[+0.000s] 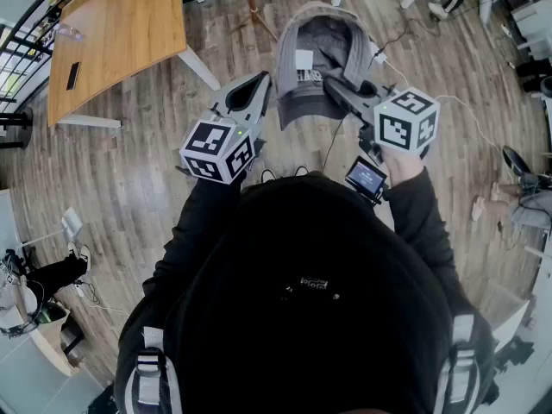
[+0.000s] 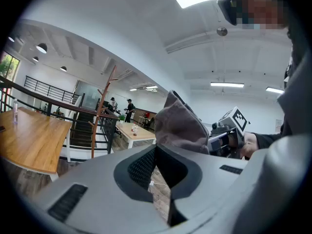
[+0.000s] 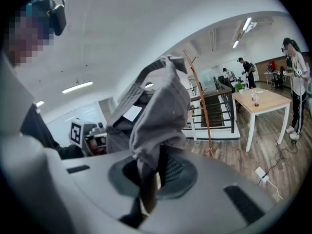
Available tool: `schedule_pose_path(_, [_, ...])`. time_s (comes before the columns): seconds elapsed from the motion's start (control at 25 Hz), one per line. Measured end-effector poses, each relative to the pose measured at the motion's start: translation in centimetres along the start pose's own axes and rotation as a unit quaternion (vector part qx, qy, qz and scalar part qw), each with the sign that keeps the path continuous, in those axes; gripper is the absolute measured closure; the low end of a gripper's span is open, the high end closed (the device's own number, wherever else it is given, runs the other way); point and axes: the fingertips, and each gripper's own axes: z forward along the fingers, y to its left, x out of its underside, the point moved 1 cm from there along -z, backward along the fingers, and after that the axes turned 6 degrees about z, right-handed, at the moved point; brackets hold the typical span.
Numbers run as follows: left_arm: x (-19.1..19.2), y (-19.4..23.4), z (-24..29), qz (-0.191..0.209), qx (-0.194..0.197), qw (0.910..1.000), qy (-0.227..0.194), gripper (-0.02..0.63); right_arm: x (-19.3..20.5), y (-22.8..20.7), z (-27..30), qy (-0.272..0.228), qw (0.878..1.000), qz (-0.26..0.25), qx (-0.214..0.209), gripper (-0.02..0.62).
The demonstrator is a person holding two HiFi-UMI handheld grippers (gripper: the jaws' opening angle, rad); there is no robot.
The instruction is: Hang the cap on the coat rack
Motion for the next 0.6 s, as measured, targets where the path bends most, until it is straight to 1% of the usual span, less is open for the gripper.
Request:
schedule_pose_path(0.32, [-0.4,0.2,0.4,0.010,-0.002,0.9999,0.003,0.598,-0.5,0.1,0.0,-0.006,1.000,-0.004,-0.004,0.583])
schedule_pose_path(0.6, [-1.2,0.2,0.8,0.019,-0.011,0.9997,0.006,0.598,-1.2,-0.1,0.1,-0.004,1.000,-0.001,-0.022,0.581])
